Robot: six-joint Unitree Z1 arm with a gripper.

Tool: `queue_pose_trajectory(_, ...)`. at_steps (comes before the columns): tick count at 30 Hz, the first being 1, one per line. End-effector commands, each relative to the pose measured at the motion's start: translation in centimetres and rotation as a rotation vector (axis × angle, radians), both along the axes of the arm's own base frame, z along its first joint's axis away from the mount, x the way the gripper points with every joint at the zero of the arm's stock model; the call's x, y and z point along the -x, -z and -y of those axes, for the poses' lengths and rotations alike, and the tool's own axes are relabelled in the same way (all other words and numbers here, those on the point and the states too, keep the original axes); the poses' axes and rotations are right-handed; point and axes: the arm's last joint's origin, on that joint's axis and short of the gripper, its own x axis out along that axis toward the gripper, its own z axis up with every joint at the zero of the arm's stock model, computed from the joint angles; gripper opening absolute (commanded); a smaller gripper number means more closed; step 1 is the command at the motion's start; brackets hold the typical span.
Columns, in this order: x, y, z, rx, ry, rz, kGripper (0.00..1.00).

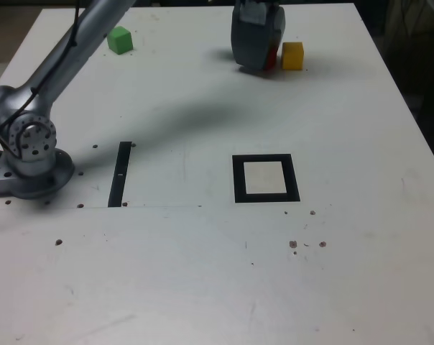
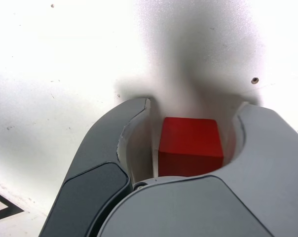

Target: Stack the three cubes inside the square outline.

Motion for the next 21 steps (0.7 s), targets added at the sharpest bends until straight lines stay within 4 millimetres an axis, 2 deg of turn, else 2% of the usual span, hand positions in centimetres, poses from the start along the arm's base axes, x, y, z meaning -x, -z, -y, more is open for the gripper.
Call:
queue_pose_trajectory(1,0.1,-0.1,0.0,0.005,0.005,-0.004,0.32)
queue_pose_trajectory(10,0.1,-0.4,0.3,0.005,0.031,-0.001,0.31)
queue_pose_trajectory(21,0.7,-2.8,2.5,0.005,0.114,-0.010,0.31)
